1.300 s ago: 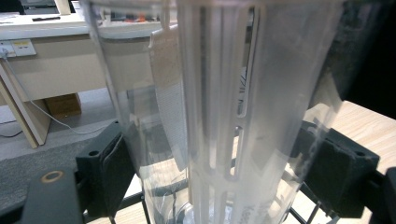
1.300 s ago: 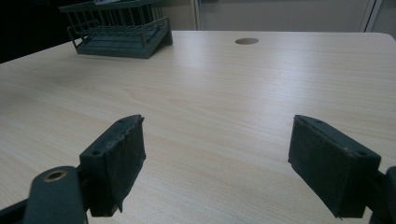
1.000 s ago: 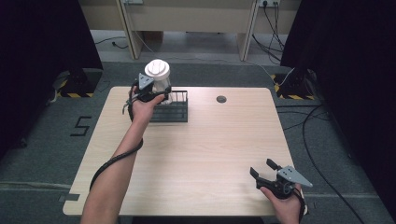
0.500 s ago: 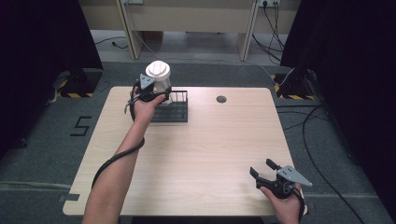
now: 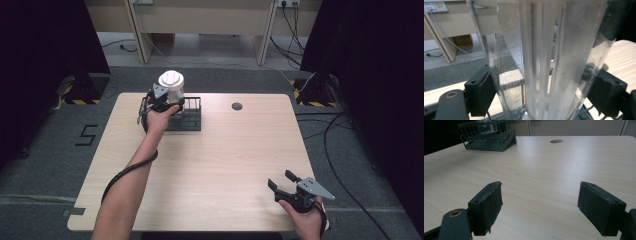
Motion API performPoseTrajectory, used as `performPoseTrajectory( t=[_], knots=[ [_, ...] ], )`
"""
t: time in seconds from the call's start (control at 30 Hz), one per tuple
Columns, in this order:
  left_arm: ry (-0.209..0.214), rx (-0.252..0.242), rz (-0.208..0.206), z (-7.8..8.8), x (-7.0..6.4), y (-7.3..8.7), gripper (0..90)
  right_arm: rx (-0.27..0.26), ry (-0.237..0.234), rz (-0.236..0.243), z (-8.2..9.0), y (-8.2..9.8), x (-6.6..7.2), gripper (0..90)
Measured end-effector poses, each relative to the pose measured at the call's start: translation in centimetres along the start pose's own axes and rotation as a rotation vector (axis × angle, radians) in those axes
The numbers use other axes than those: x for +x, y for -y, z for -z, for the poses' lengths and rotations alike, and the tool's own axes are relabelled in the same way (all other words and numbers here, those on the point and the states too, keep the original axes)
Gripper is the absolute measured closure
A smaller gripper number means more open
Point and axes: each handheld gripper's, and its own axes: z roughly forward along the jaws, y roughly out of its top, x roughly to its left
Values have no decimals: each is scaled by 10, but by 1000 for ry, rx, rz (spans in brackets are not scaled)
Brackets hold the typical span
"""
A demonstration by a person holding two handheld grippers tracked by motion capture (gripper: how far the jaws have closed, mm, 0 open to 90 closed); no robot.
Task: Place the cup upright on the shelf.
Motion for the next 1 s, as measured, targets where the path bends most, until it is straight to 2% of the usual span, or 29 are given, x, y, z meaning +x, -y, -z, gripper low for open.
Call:
performPoseTrajectory(
  t=[0.3, 0.47, 0.7, 1.0],
  knots=[
    [-8, 8, 12, -2, 1, 7, 172, 0, -1, -3, 0, 0, 0, 204],
    [-6, 8, 0, -2, 1, 8, 170, 1, 1, -2, 0, 0, 0, 204],
    [-4, 4, 14, 1, 1, 10, 154, 0, -2, -2, 0, 0, 0, 203],
    [-1, -3, -8, 9, 1, 11, 144, 0, -2, 1, 0, 0, 0, 203]
  ],
)
